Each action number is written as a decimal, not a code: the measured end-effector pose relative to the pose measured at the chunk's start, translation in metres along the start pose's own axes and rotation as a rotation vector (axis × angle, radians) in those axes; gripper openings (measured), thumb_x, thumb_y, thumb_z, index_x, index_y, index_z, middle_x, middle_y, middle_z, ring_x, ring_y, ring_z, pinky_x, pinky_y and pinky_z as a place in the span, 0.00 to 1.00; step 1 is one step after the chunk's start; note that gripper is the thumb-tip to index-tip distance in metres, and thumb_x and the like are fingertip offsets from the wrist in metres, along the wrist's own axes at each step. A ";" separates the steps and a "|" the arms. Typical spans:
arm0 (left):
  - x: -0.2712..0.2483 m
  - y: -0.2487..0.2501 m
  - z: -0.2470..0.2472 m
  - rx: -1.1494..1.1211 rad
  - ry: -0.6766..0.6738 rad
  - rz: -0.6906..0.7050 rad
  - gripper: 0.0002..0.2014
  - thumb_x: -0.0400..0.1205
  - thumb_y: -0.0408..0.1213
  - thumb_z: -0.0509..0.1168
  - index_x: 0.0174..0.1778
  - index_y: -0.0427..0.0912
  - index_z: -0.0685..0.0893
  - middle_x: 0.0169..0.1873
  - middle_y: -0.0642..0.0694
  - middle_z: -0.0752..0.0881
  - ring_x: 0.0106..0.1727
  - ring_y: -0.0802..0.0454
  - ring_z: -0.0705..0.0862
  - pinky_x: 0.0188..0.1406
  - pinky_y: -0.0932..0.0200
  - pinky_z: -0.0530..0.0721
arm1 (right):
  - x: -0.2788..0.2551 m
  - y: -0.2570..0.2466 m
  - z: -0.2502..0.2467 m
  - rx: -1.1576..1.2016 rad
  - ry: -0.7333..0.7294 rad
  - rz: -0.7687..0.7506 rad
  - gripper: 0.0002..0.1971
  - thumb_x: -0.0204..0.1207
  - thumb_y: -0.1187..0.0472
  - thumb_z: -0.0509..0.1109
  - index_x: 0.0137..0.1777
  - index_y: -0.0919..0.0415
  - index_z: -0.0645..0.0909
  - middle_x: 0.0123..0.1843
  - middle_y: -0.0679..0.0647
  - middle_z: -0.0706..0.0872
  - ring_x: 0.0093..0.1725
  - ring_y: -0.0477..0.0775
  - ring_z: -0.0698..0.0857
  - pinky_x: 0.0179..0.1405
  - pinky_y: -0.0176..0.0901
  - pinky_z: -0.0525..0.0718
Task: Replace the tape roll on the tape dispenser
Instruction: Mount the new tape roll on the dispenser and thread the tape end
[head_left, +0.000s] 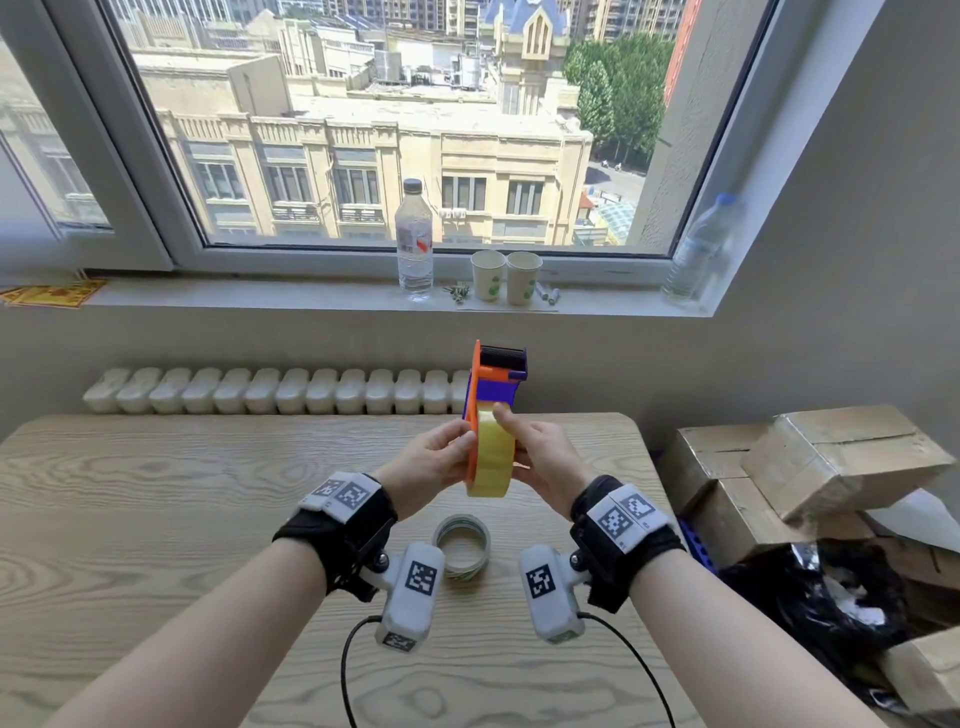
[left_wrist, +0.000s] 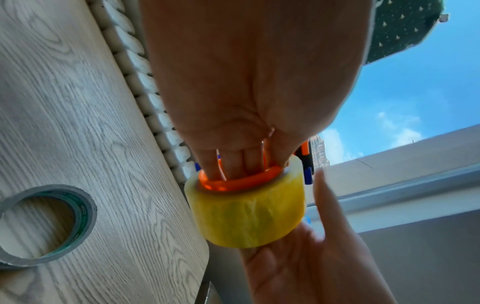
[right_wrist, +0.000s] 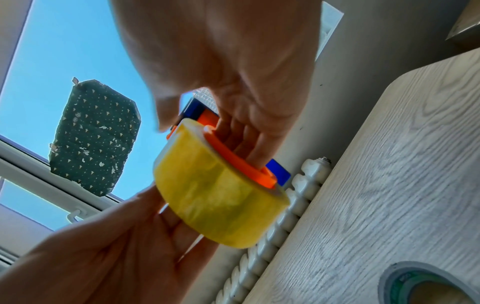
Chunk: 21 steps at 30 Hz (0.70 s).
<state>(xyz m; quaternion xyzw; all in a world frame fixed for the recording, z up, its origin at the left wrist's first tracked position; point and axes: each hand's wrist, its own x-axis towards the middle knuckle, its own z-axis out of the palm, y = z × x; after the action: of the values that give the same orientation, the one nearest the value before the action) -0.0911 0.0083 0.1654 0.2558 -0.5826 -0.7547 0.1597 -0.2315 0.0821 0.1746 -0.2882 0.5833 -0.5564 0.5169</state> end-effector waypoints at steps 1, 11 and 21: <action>0.000 0.000 -0.001 -0.009 0.008 0.000 0.19 0.86 0.36 0.52 0.70 0.31 0.71 0.62 0.28 0.79 0.59 0.41 0.80 0.57 0.58 0.83 | -0.002 0.001 -0.001 -0.004 -0.057 -0.029 0.13 0.77 0.60 0.69 0.57 0.67 0.82 0.56 0.67 0.86 0.53 0.59 0.86 0.56 0.50 0.86; -0.002 0.000 0.002 -0.024 -0.036 -0.001 0.17 0.86 0.33 0.51 0.69 0.30 0.71 0.58 0.33 0.80 0.52 0.49 0.84 0.53 0.63 0.85 | 0.004 0.000 -0.002 -0.074 0.104 0.022 0.22 0.73 0.48 0.72 0.53 0.70 0.84 0.51 0.65 0.90 0.50 0.61 0.89 0.51 0.52 0.89; 0.001 0.007 -0.003 -0.020 0.004 0.004 0.14 0.86 0.35 0.52 0.63 0.33 0.74 0.53 0.38 0.83 0.51 0.48 0.84 0.54 0.59 0.85 | -0.002 0.000 -0.011 -0.060 -0.125 -0.101 0.17 0.69 0.74 0.74 0.58 0.65 0.82 0.56 0.63 0.88 0.55 0.58 0.88 0.57 0.45 0.87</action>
<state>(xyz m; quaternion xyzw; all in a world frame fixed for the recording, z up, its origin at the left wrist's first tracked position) -0.0902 0.0032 0.1718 0.2547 -0.5751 -0.7598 0.1648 -0.2412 0.0876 0.1731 -0.3669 0.5509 -0.5449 0.5147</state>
